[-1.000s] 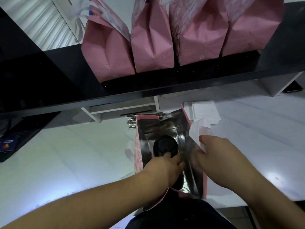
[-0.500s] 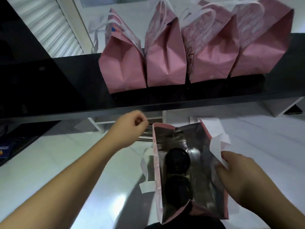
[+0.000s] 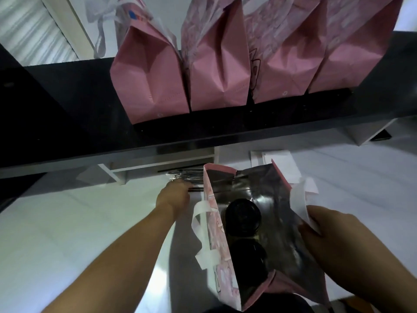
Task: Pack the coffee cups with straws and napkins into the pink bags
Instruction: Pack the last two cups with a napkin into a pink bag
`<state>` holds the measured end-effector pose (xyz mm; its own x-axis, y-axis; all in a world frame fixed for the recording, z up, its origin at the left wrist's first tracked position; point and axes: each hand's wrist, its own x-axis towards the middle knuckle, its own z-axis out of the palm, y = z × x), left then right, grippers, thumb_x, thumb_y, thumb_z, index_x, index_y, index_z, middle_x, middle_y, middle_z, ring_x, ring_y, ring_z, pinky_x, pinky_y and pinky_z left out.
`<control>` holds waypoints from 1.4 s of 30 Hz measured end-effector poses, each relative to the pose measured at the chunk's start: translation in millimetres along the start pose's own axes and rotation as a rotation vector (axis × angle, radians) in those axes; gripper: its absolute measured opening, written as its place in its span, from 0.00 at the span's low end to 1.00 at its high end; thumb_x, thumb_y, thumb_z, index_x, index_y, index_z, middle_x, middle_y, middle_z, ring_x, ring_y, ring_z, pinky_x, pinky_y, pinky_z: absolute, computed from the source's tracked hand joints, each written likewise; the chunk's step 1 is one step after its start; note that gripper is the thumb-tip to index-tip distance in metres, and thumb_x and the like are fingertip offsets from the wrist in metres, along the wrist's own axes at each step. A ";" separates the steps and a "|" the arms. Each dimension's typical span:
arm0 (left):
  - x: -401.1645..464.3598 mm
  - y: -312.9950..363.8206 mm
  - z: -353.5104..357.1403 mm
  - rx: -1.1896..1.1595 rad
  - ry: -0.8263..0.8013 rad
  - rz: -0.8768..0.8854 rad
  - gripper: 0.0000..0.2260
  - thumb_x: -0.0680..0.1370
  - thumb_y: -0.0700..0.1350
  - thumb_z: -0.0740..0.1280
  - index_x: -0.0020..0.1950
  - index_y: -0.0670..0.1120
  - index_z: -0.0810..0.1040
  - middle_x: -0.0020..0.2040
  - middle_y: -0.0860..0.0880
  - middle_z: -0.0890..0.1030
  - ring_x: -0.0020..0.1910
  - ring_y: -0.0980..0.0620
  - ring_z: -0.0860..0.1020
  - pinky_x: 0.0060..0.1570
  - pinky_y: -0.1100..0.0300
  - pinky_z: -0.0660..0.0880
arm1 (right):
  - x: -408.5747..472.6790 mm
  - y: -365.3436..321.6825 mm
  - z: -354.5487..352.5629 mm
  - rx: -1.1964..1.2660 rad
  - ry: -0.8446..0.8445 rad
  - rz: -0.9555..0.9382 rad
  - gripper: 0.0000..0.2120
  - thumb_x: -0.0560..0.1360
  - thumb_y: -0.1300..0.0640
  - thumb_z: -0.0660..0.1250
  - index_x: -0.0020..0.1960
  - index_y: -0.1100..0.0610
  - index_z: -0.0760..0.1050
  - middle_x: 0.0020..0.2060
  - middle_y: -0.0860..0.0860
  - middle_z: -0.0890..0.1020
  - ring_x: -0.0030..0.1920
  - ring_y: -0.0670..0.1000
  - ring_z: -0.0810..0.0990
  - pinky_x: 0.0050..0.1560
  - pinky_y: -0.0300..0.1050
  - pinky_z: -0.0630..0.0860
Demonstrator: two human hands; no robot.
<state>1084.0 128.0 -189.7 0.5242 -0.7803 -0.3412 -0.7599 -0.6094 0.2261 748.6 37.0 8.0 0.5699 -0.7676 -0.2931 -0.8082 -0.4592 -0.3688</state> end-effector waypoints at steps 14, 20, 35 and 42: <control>-12.9 4.3 3.0 0.339 -0.082 0.069 0.16 0.81 0.40 0.61 0.68 0.47 0.77 0.61 0.44 0.82 0.60 0.41 0.81 0.54 0.52 0.76 | 0.1 2.2 3.3 -0.013 0.048 -0.003 0.13 0.76 0.53 0.68 0.34 0.49 0.70 0.27 0.45 0.76 0.30 0.46 0.75 0.28 0.39 0.63; -47.8 0.6 19.5 0.220 -0.144 -0.056 0.13 0.77 0.40 0.67 0.60 0.50 0.80 0.53 0.47 0.82 0.53 0.42 0.82 0.42 0.57 0.71 | 1.9 6.7 3.6 -0.051 0.029 -0.066 0.13 0.77 0.54 0.67 0.37 0.49 0.67 0.31 0.45 0.76 0.35 0.47 0.77 0.32 0.40 0.70; -173.5 14.3 -90.3 -0.506 0.203 -0.268 0.04 0.75 0.44 0.71 0.42 0.52 0.83 0.32 0.53 0.84 0.25 0.57 0.75 0.26 0.63 0.69 | 4.2 10.1 0.1 -0.010 -0.062 -0.150 0.05 0.81 0.49 0.60 0.55 0.45 0.72 0.52 0.47 0.84 0.40 0.47 0.74 0.44 0.42 0.72; -220.0 113.3 -158.0 -0.463 -0.021 -0.018 0.05 0.75 0.49 0.73 0.46 0.60 0.85 0.38 0.62 0.86 0.38 0.63 0.84 0.36 0.67 0.78 | 1.1 13.1 -3.7 -0.006 -0.019 -0.181 0.05 0.81 0.51 0.60 0.54 0.46 0.73 0.45 0.47 0.82 0.36 0.47 0.74 0.36 0.39 0.70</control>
<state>943.3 208.3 55.1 0.5237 -0.7691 -0.3663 -0.4965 -0.6250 0.6024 738.1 28.4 6.1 0.7088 -0.6638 -0.2387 -0.6929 -0.5918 -0.4118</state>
